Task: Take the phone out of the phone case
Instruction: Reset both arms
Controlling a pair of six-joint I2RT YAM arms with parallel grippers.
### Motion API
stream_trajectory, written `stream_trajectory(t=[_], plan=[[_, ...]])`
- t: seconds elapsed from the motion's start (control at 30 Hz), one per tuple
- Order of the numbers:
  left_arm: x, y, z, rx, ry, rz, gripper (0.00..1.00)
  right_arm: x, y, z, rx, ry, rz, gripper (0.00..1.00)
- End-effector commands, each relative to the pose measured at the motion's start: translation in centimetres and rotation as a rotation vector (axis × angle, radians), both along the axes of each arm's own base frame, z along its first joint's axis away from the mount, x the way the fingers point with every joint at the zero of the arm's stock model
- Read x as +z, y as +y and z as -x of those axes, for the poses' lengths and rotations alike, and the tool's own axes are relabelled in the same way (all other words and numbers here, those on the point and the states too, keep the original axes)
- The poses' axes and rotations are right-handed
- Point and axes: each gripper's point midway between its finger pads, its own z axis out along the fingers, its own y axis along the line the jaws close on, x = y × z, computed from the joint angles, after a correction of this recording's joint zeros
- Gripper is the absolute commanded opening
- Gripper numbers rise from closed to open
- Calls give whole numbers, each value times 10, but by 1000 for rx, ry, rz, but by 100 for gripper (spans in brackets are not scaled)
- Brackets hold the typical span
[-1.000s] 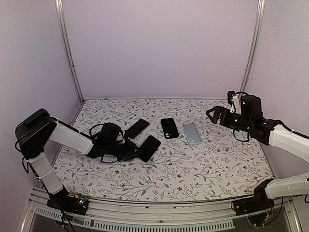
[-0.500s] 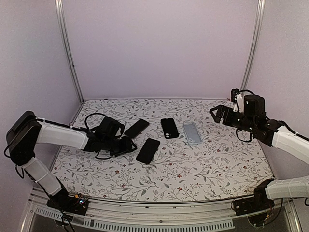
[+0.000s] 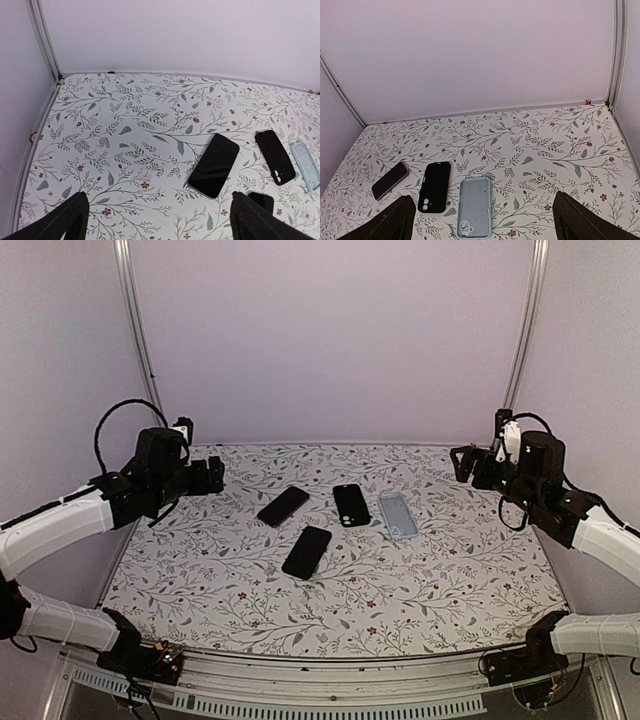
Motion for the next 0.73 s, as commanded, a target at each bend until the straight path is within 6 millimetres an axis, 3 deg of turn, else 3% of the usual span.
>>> stream_trajectory(t=[0.0,0.23,0.4,0.7], plan=[[19,24,10,-27,-83,-211,99,21,-1,5,13,-106,-10,99],[46,38,30,-65,-229,-311,99,19,4,6,46,-119,-2,99],[43,41,43,-81,-294,-292,99,22,7,7,67,-135,-5,99],[41,49,48,-61,-290,-325,99,17,9,0,57,-126,-19,99]])
